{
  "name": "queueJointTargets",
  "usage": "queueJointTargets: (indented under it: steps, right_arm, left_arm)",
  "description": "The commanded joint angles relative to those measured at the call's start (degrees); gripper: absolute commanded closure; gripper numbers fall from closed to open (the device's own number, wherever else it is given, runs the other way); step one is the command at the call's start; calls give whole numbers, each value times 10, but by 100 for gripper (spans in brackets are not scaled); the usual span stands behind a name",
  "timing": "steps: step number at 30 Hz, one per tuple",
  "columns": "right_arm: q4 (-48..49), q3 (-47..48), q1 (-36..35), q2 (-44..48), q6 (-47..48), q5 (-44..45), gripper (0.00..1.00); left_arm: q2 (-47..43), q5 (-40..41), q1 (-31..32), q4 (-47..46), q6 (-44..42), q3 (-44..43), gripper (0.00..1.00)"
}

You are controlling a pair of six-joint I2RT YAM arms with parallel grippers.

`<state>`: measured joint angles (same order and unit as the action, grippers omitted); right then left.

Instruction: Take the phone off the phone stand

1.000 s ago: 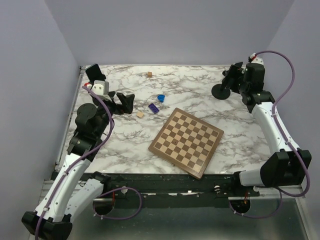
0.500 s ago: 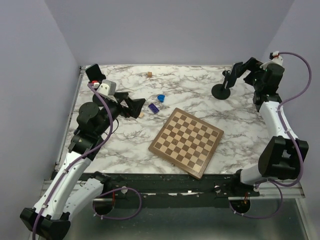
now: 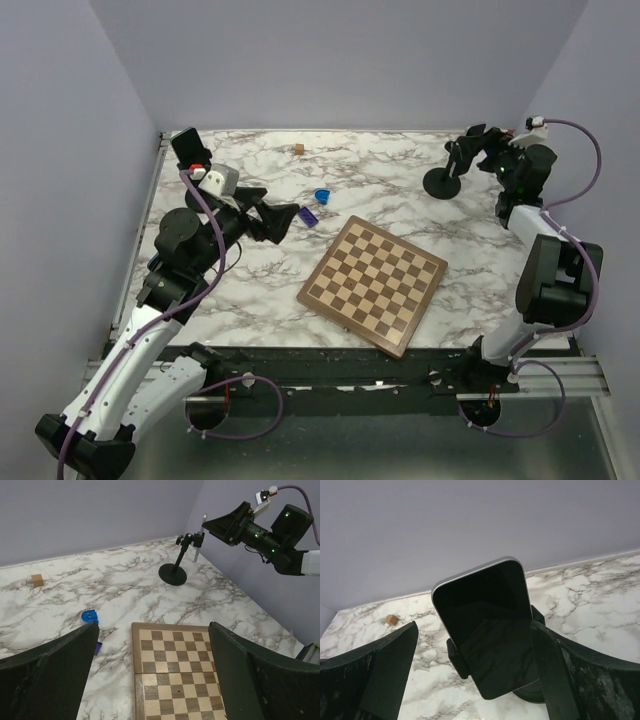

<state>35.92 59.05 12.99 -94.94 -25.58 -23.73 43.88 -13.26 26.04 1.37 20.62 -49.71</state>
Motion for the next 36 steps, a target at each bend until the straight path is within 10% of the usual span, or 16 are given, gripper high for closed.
queueJointTargets:
  steps: [1, 14, 26, 36]
  right_arm:
    - [34, 32, 6, -31, 55, -36, 0]
    - [23, 119, 15, -120, 63, -106, 0]
    - [-63, 152, 14, -131, 78, -133, 21]
    - [-308, 227, -36, -80, 87, 92, 74]
  left_arm:
    - [0, -25, 6, -11, 0, 6, 1]
    - [14, -18, 36, -19, -15, 7, 1]
    - [30, -23, 44, -15, -17, 4, 1]
    - [52, -23, 52, -15, -15, 1, 2]
